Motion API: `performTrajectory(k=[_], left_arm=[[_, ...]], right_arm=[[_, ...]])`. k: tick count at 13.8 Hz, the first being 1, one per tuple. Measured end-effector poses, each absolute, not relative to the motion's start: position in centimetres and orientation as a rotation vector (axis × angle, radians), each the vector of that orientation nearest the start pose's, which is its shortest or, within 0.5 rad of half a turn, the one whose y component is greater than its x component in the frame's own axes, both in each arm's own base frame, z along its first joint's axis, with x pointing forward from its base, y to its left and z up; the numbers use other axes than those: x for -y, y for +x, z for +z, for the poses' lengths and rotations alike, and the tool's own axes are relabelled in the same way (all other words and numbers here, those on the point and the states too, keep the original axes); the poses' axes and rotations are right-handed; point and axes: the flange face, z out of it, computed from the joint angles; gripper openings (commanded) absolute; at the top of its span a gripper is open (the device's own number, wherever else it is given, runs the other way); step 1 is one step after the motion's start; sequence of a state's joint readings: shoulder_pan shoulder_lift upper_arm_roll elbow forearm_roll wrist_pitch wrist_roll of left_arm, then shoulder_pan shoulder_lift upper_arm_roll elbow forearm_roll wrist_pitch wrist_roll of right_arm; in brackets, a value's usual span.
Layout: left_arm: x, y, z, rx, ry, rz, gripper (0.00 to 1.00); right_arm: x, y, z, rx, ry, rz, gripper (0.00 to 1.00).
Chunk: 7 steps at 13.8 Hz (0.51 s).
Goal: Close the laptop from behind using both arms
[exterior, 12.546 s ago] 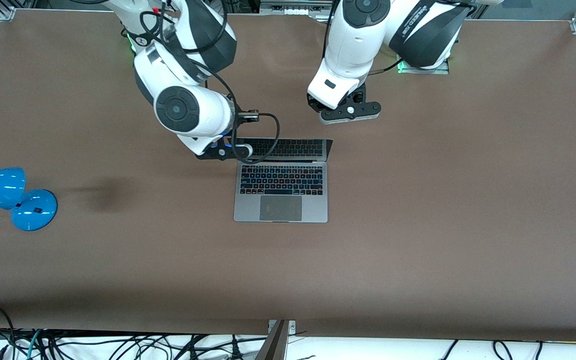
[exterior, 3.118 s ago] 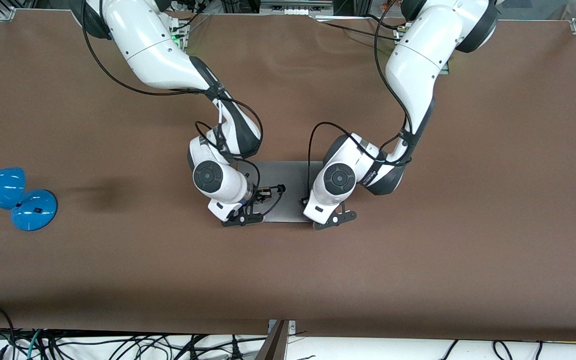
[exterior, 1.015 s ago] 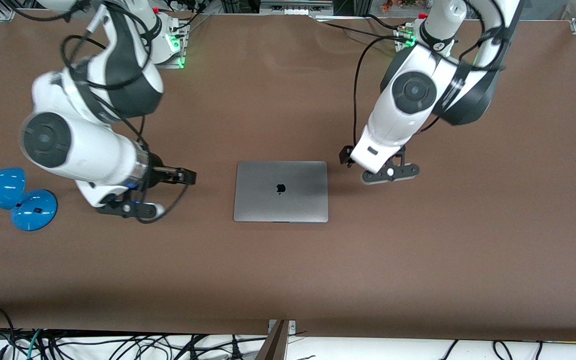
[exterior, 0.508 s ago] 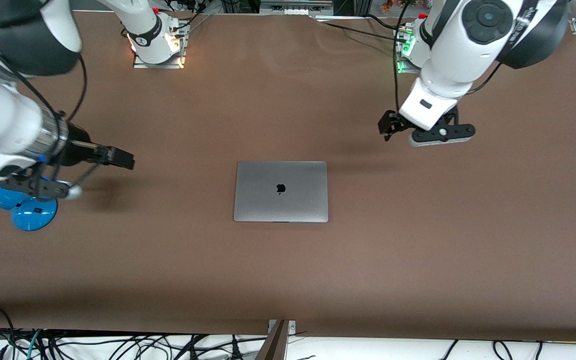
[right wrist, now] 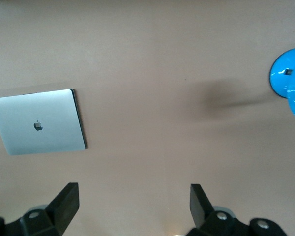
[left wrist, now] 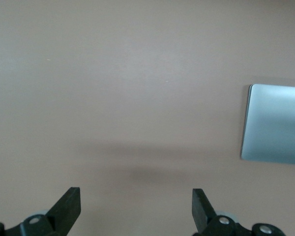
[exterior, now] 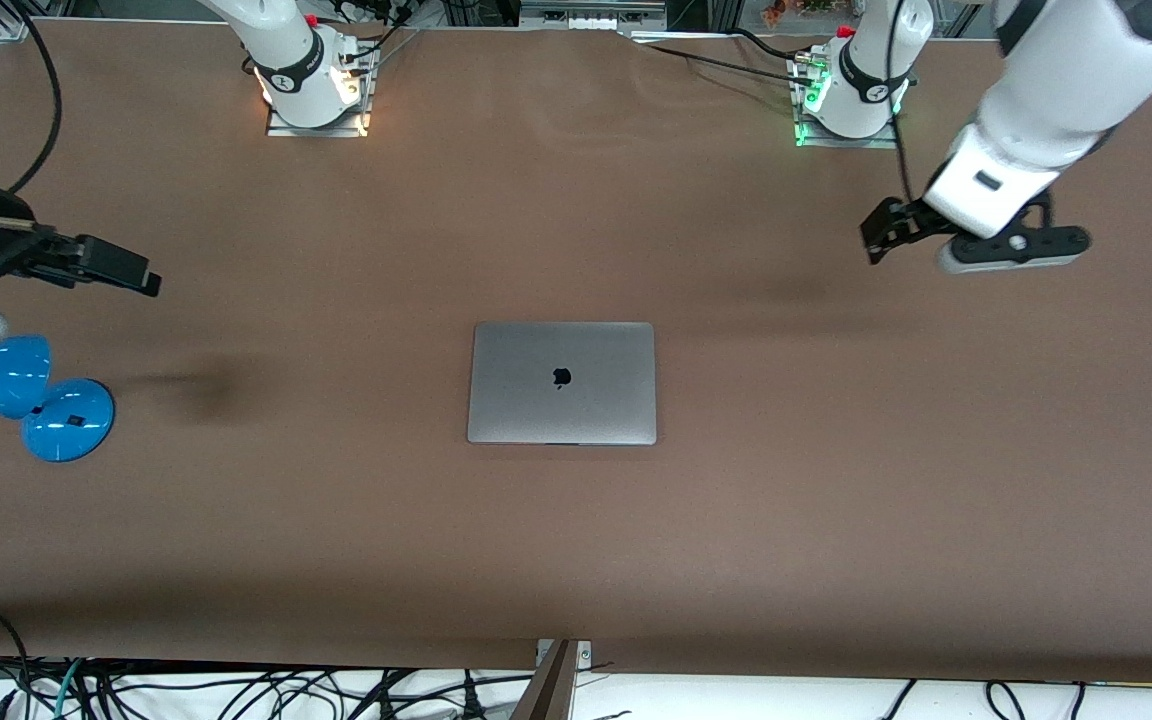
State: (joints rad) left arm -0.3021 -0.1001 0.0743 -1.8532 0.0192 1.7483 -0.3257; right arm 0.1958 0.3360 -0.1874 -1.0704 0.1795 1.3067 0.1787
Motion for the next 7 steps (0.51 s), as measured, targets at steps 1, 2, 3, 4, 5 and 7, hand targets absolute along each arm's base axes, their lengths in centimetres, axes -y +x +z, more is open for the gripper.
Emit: performTrajectory(k=[1,2,3,4,5,7], left_arm=[[10.0,51.4,56.7,0.142,-3.136,0.02,1.0],[8.4,51.2,57.3,0.156,-3.16,0.046,1.0],[7.1,50.9,57.7,0.164,-3.179,0.075,1.0],[6.2,50.8,58.1,0.162,-3.188,0.096,1.0],[5.5,50.7,58.4,0.146,-3.19,0.108,1.0],[4.8,50.7,58.6,0.09,-3.193,0.111,1.0]], right_arm=[[-4.5,61.7,64.1,-0.192,-3.023,0.157,1.0],[-3.7,61.4,64.4,-0.197,-3.019,0.154,1.0],[-3.0,61.0,64.7,-0.208,-3.016,0.152,1.0],[-2.3,60.7,65.0,-0.22,-3.012,0.148,1.0],[-1.5,60.3,65.2,-0.223,-3.009,0.145,1.0],[-0.2,59.8,65.4,-0.184,-3.02,0.144,1.0]])
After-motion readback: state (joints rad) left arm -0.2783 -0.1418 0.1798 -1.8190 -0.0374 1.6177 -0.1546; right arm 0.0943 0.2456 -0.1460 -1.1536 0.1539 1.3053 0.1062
